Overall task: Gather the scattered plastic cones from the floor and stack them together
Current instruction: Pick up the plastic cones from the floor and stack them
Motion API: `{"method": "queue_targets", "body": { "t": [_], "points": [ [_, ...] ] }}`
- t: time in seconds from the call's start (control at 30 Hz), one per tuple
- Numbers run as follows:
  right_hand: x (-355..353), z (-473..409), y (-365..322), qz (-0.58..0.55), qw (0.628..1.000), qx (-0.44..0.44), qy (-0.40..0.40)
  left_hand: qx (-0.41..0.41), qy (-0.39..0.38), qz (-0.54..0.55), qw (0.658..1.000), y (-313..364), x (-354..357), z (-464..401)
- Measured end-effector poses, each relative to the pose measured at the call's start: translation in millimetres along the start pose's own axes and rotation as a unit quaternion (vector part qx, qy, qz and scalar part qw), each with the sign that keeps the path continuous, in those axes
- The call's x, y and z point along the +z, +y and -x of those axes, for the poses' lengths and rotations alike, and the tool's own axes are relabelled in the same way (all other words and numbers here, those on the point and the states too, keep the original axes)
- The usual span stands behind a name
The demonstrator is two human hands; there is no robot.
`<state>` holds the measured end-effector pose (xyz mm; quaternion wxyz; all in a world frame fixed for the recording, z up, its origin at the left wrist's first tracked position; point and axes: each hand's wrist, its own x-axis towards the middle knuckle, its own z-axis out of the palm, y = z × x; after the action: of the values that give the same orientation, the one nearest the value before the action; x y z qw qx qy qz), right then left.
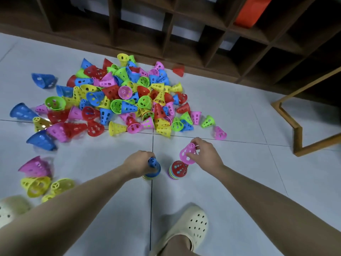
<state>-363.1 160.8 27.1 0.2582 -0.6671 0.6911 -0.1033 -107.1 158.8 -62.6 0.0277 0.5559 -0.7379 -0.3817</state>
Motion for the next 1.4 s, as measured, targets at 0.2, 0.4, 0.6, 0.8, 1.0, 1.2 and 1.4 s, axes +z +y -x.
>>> {"method": "queue_targets", "body": {
  "t": [0.2, 0.4, 0.6, 0.8, 1.0, 1.2, 1.4],
  "points": [
    [14, -7, 10, 0.068, 0.996, 0.000, -0.058, 0.025, -0.027, -0.009, 0.999, -16, -6, 3],
    [20, -18, -11, 0.081, 0.994, -0.012, -0.076, -0.037, -0.030, -0.011, 0.999, -73, -61, 23],
    [47, -35, -100, -0.020, 0.991, -0.108, -0.076, -0.046, -0.039, -0.205, 0.977, -112, -170, 44],
    [95, -49, -195, -0.076, 0.983, -0.146, -0.080, -0.036, -0.049, -0.342, 0.938, -150, -260, 73],
    [168, -45, -226, -0.072, 0.978, -0.114, -0.157, -0.046, -0.110, -0.342, 0.932, -216, -247, 105],
    [243, -22, -228, -0.066, 0.971, -0.088, -0.212, -0.007, -0.168, -0.357, 0.919, -265, -185, 107],
    [304, -9, -240, -0.087, 0.959, -0.109, -0.248, 0.004, -0.203, -0.378, 0.903, -302, -147, 105]
  ]
}}
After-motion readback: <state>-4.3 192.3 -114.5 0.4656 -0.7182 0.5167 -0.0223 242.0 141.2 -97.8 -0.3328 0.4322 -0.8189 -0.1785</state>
